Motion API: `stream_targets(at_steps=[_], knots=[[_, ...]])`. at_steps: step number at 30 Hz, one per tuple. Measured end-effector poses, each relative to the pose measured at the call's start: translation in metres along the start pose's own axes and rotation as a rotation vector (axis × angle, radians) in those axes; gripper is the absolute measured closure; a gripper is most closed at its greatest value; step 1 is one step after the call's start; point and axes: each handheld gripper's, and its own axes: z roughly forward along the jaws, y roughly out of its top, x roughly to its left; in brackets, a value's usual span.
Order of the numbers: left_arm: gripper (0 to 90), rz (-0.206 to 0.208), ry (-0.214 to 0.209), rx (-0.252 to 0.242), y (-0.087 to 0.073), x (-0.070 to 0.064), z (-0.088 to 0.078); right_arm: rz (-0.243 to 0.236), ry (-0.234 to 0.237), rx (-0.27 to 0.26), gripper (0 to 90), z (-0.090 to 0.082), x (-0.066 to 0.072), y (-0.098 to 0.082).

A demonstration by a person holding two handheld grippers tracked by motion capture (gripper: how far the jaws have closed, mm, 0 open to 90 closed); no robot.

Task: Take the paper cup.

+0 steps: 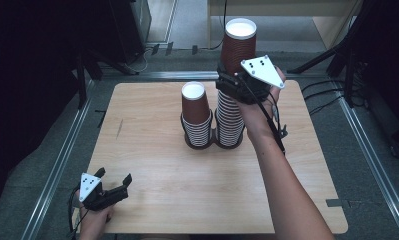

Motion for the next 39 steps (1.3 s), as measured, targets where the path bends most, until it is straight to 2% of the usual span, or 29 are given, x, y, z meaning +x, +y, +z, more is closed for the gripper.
stream_targets(at_steps=[9, 13, 19, 39], knots=[[0.0, 0.001, -0.001, 0.001, 0.0, 0.0, 0.0, 0.006, 0.001, -0.063, 11.3, -0.002, 0.001, 0.013], [0.0, 0.001, 0.0, 0.002, 0.0, 0.0, 0.0, -0.005, -0.009, -0.075, 11.3, -0.002, 0.001, 0.019], [0.0, 0.001, -0.001, 0.002, 0.0, 0.0, 0.0, -0.04, -0.008, -0.125, 11.2, -0.005, 0.002, 0.025], [0.0, -0.001, -0.001, 0.0, 0.0, 0.001, 0.0, -0.043, -0.018, -0.198, 11.2, -0.019, 0.004, 0.041]])
